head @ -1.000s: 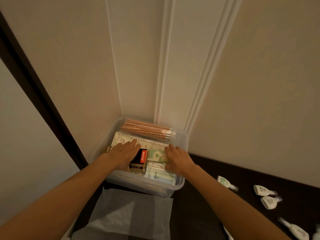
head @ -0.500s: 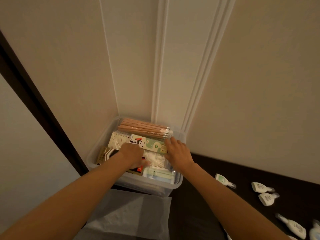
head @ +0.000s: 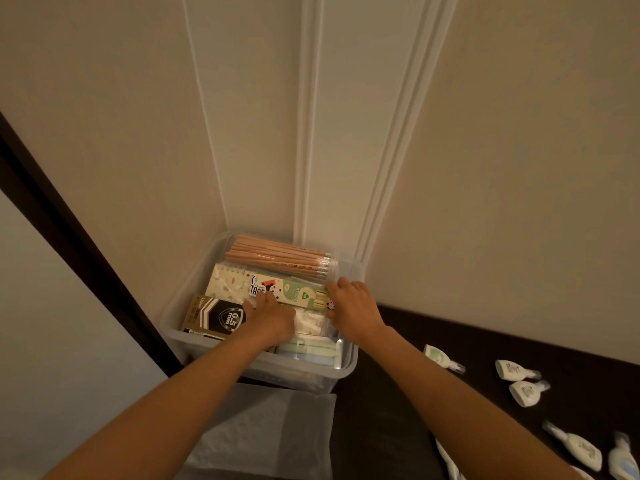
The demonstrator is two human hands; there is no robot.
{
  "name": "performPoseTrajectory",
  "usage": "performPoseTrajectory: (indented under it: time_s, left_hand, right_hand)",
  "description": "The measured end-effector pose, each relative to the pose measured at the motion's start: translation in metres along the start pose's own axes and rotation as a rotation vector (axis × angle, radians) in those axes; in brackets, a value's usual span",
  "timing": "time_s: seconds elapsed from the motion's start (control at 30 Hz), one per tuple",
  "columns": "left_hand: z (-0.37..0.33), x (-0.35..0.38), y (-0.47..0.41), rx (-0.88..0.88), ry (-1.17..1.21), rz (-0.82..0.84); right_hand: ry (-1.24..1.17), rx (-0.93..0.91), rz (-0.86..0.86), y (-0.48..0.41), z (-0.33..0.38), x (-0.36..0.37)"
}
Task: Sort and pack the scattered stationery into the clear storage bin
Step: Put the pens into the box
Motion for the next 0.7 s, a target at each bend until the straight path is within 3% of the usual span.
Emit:
performPoseTrajectory:
  time_s: [0.13,0.27,0.57,0.7]
  left_hand:
    - [-0.006,0.0,0.001,-0.054,-0.15,-0.062]
    - [-0.012,0.002,0.002,-0.076,-0.268,0.001]
    - [-0.005,-0.001,0.006,-0.046,-0.071,0.06]
    - [-0.012,-0.018,0.011,0.071,0.067,-0.055]
  right_hand:
    - [-0.013,0.002,0.0,0.002,-0.001,-0.002]
    - [-0.017,0.005,0.007,0.003,0.0,-0.005]
    - [-0.036,-0.013,0.004,0.004,0.001,-0.007]
    - [-0.064,-0.015,-0.007,0.005,0.006,-0.005]
Point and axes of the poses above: each hand's wrist, its own y-axis away from the middle knuckle, its own x-axis out of the palm, z = x × y, the point moved 10 cm from there along -y, towards the middle knuckle, and after that the axes turned 6 degrees about y, right-handed, at the moved point
